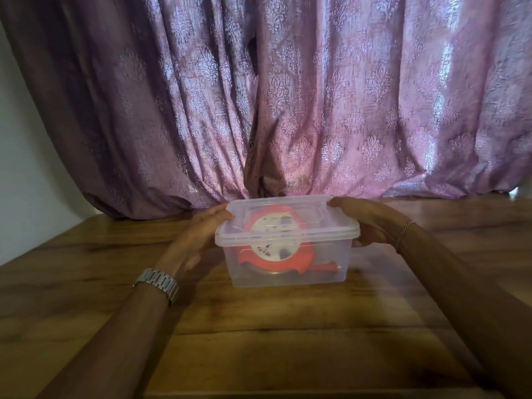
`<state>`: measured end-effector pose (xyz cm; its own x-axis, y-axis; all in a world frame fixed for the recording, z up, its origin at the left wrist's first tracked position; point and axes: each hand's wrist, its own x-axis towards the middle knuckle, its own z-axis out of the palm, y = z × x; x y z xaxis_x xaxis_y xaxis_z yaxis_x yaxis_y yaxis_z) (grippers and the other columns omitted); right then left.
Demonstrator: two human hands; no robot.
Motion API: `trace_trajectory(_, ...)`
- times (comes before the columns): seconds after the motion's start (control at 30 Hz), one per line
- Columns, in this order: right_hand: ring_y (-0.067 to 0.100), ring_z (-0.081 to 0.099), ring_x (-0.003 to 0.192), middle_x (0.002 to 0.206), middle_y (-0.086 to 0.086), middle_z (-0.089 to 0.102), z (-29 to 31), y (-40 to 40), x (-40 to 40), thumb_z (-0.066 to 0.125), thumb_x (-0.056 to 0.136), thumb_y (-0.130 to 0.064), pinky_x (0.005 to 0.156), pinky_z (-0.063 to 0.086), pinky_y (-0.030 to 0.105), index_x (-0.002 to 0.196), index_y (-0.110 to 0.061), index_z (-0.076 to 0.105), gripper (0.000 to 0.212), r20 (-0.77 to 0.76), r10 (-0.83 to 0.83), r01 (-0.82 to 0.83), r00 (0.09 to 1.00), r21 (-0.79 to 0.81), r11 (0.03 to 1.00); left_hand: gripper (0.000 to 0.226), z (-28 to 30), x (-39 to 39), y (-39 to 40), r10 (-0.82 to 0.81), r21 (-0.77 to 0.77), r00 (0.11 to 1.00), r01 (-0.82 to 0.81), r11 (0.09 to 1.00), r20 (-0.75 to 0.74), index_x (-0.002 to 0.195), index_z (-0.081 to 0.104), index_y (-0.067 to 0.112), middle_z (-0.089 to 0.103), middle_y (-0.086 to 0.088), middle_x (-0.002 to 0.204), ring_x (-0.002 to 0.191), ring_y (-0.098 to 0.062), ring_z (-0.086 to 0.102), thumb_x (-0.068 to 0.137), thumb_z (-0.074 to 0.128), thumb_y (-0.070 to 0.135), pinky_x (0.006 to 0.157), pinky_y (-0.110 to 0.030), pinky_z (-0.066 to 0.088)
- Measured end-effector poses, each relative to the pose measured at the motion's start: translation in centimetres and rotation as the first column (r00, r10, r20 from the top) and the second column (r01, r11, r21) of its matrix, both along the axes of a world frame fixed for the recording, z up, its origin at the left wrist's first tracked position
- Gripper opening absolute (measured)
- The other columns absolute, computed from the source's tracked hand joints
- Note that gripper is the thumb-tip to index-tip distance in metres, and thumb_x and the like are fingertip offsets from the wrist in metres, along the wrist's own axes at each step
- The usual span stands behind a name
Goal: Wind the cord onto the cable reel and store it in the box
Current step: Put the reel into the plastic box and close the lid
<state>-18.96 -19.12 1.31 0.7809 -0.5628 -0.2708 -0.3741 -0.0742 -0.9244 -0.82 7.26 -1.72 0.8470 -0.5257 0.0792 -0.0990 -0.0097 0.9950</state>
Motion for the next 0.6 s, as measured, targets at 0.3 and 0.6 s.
trace_trajectory(0.3, 0.013, 0.029, 0.031, 0.039, 0.003, 0.042, 1.1, -1.4, -1.3, 0.073, 0.064, -0.066, 0.039, 0.022, 0.017, 0.054, -0.012, 0.048, 0.06, -0.011, -0.097, 0.085, 0.995, -0.394, 0.915, 0.053, 1.1, -0.3, 0.9, 0.057, 0.214, 0.994, -0.036, 0.976, -0.092, 0.097, 0.08, 0.009, 0.071, -0.009, 0.073, 0.06, -0.019, 0.062, 0.078, 0.083, 0.058, 0.048, -0.025, 0.046)
trace_trajectory(0.6, 0.012, 0.032, 0.026, 0.036, -0.001, 0.044, 3.1, -0.8, -0.7, 0.058, 0.085, -0.057, 0.038, 0.026, 0.016, 0.055, -0.01, 0.052, 0.056, -0.167, -0.031, -0.085, 0.985, -0.641, 0.763, 0.048, 0.9, -0.4, 0.7, 0.024, 0.331, 0.985, 0.034, 0.943, -0.171, 0.084, 0.07, 0.017, 0.063, -0.002, 0.061, 0.052, -0.015, 0.056, 0.082, 0.074, 0.065, 0.049, -0.021, 0.046)
